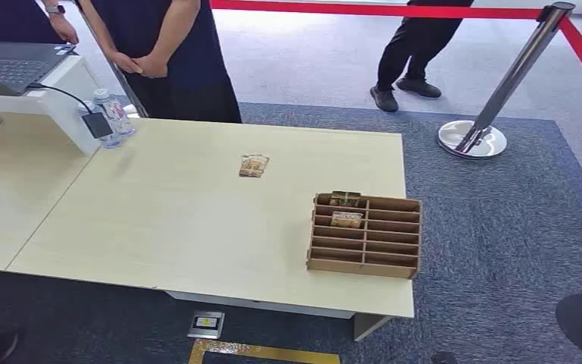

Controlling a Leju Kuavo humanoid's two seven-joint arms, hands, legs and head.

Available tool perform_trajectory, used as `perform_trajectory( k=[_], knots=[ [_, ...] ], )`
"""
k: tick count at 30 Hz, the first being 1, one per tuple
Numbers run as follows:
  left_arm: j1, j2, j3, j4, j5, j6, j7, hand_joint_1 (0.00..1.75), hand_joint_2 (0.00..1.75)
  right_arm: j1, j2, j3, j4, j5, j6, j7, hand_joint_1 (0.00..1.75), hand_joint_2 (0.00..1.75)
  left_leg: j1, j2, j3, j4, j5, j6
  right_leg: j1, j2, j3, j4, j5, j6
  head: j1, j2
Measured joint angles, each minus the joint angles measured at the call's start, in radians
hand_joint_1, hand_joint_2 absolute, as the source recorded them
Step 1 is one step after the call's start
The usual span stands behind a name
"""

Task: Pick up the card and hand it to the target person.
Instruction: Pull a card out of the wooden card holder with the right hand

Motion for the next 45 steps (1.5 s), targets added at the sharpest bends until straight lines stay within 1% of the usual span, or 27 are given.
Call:
perform_trajectory(
  k=[2, 7, 13, 16, 19, 22, 26, 30, 34, 38, 45],
  knots=[
    [0.0, 0.0, 0.0, 0.0, -0.001, 0.0, 0.001, 0.0, 1.75, -0.006, -0.008, -0.006, -0.005, -0.009, -0.016, -0.028, 0.0, 1.75, 0.0, 0.0, 0.0, 0.0, 0.0, 0.0, 0.0, 0.0, 0.0, 0.0, 0.0, 0.0, 0.0, 0.0],
    [-0.001, -0.001, 0.002, 0.0, -0.004, 0.005, 0.002, 0.0, 1.75, -0.048, -0.048, -0.018, -0.032, -0.043, -0.041, -0.114, 0.0, 1.75, 0.0, 0.0, 0.0, 0.0, 0.001, 0.0, 0.0, 0.0, 0.0, 0.0, 0.002, 0.0, 0.0, 0.0],
    [-0.002, -0.003, 0.005, 0.0, -0.008, 0.016, 0.002, 0.0, 1.75, -0.106, -0.088, -0.016, -0.096, -0.112, -0.085, -0.254, 0.0, 1.75, -0.001, 0.0, 0.0, 0.0, 0.003, 0.001, -0.001, 0.0, 0.0, 0.0, 0.003, 0.001, 0.0, 0.0],
    [-0.002, -0.005, 0.006, 0.0, -0.008, 0.018, 0.001, 0.0, 1.75, -0.128, -0.104, 0.01, -0.159, -0.158, -0.096, -0.287, 0.0, 1.75, -0.001, 0.0, -0.001, 0.0, 0.003, 0.001, -0.001, 0.0, 0.0, 0.0, 0.004, 0.001, 0.0, 0.0],
    [-0.002, -0.007, 0.01, 0.0, -0.007, 0.018, -0.005, 0.0, 1.75, -0.143, -0.116, 0.064, -0.241, -0.218, -0.115, -0.307, 0.0, 1.75, -0.002, 0.001, -0.001, 0.0, 0.004, 0.002, -0.001, 0.0, -0.001, 0.0, 0.004, 0.001, 0.0, 0.0],
    [-0.003, -0.009, 0.015, 0.0, -0.005, 0.018, -0.011, 0.0, 1.75, -0.155, -0.13, 0.132, -0.322, -0.269, -0.126, -0.294, 0.0, 1.75, -0.002, 0.001, -0.001, 0.0, 0.005, 0.002, -0.001, 0.0, -0.001, 0.0, 0.005, 0.001, 0.0, 0.0],
    [-0.003, -0.01, 0.018, 0.0, -0.002, 0.018, -0.017, 0.0, 1.75, -0.161, -0.144, 0.214, -0.422, -0.303, -0.137, -0.275, 0.0, 1.75, -0.002, 0.001, -0.001, 0.001, 0.005, 0.002, -0.001, 0.0, -0.001, 0.0, 0.005, 0.001, 0.0, 0.0],
    [-0.003, -0.01, 0.019, 0.0, 0.0, 0.016, -0.027, 0.0, 1.75, -0.138, -0.146, 0.284, -0.573, -0.346, -0.151, -0.246, 0.0, 1.75, -0.002, 0.001, -0.001, 0.001, 0.005, 0.002, -0.001, 0.0, -0.001, 0.0, 0.005, 0.001, 0.0, 0.0],
    [-0.003, -0.01, 0.019, 0.0, 0.002, 0.014, -0.03, 0.0, 1.75, -0.084, -0.143, 0.349, -0.747, -0.38, -0.128, -0.215, 0.0, 1.75, -0.002, 0.001, -0.002, 0.0, 0.005, 0.002, -0.001, 0.0, -0.001, 0.0, 0.005, 0.001, 0.0, 0.0],
    [-0.002, -0.01, 0.019, 0.0, 0.007, 0.014, -0.031, 0.0, 1.75, -0.004, -0.137, 0.421, -0.955, -0.407, -0.09, -0.19, 0.0, 1.75, -0.002, 0.001, -0.002, 0.0, 0.005, 0.002, -0.001, 0.0, -0.002, 0.0, 0.005, 0.001, 0.0, 0.0],
    [-0.003, -0.01, 0.019, 0.0, 0.007, 0.004, -0.032, 0.0, 1.75, 0.114, -0.132, 0.514, -1.247, -0.409, -0.032, -0.149, 0.0, 1.75, -0.002, 0.001, -0.003, 0.0, 0.005, 0.002, -0.001, 0.0, -0.003, 0.0, 0.005, 0.001, 0.0, 0.0]
  ],
)
